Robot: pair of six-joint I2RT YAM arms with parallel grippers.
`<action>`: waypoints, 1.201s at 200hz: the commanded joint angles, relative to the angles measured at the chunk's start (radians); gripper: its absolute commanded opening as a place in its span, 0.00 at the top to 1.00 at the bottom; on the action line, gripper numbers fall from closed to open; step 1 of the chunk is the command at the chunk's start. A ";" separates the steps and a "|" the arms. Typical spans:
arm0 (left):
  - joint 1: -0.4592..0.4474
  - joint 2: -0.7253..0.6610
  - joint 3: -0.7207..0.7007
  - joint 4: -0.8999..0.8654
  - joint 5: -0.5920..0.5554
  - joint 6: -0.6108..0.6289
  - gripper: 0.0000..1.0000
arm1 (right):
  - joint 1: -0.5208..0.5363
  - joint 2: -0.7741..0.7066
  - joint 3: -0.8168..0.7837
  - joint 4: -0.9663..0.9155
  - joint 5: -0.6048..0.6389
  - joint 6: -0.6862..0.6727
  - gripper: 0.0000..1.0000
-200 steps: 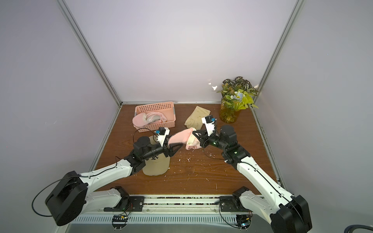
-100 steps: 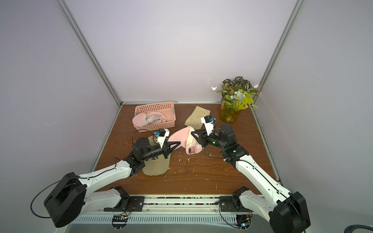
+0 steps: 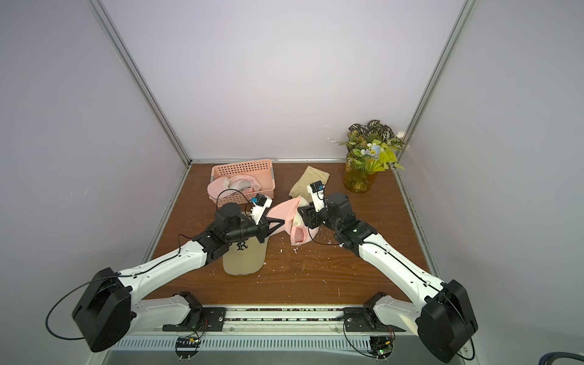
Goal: Turn the baseball cap inside out
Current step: Turn over the baseball cap.
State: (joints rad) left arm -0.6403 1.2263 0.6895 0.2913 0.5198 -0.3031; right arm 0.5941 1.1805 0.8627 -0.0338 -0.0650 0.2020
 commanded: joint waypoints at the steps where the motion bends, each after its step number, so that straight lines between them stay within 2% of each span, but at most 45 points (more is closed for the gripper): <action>1: 0.002 -0.005 0.065 -0.078 -0.028 0.034 0.99 | -0.023 -0.001 -0.019 -0.047 0.254 -0.049 0.42; 25: 0.001 0.009 0.096 -0.146 -0.022 0.038 1.00 | -0.055 0.016 -0.028 -0.072 0.327 -0.056 0.43; 39: 0.002 0.016 0.100 -0.152 -0.015 0.026 1.00 | -0.056 0.019 -0.022 -0.084 0.369 -0.059 0.40; 86: 0.001 0.064 0.135 -0.198 -0.009 -0.029 1.00 | -0.056 -0.072 -0.031 -0.079 0.367 -0.072 0.33; 100: -0.001 0.079 0.147 -0.207 -0.011 -0.056 1.00 | -0.057 -0.107 -0.036 -0.079 0.297 -0.098 0.31; 127: -0.018 0.103 0.164 -0.205 -0.009 -0.086 1.00 | -0.053 -0.130 -0.034 -0.074 -0.013 -0.144 0.29; 144: -0.043 0.117 0.182 -0.208 -0.008 -0.080 1.00 | -0.038 -0.102 -0.020 -0.079 -0.070 -0.139 0.28; 196: -0.068 0.134 0.211 -0.224 -0.019 -0.083 1.00 | 0.010 -0.005 0.014 -0.054 0.016 -0.097 0.31; 240: -0.070 0.121 0.215 -0.247 -0.032 -0.079 1.00 | 0.018 0.075 0.028 -0.116 0.274 -0.050 0.33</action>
State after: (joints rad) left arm -0.7006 1.3632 0.8688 0.0322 0.4843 -0.3824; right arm 0.6121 1.2289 0.8577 -0.1181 0.0269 0.1127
